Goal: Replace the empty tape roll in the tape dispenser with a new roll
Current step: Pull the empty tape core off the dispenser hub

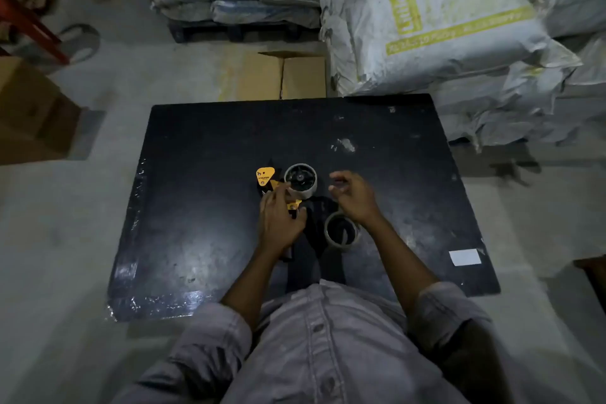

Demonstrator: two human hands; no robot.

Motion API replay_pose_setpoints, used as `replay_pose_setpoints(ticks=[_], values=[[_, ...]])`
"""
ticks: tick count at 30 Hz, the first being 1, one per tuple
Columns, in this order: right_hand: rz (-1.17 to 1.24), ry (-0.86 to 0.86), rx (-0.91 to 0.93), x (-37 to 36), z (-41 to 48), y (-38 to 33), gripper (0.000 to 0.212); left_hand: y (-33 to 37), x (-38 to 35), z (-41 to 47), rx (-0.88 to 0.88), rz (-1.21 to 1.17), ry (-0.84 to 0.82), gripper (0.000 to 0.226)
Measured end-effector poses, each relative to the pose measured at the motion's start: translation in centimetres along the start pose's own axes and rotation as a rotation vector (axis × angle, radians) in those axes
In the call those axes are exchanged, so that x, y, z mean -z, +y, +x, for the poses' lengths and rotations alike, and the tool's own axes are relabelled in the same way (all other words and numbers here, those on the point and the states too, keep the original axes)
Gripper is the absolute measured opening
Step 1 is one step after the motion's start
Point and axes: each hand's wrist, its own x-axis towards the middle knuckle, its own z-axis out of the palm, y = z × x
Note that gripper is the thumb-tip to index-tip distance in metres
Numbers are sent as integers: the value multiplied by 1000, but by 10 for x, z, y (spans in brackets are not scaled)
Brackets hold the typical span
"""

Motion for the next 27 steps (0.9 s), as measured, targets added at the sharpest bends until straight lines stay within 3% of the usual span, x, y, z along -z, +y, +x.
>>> replay_pose_setpoints(ticks=[6,12,20,27], values=[[112,-68,-163,-13,1,-5,27,2,7,0,-6,2,-7,46],[117,-126,-173,-21,-20,2,29,-16,7,-14,28,72,-53,25],[118,-249,-267,-11,-24,9,34,-22,15,-25,-35,173,-109,30],[16,-406,-178,-10,-21,0,41,-5,3,-23,4,592,-357,32]])
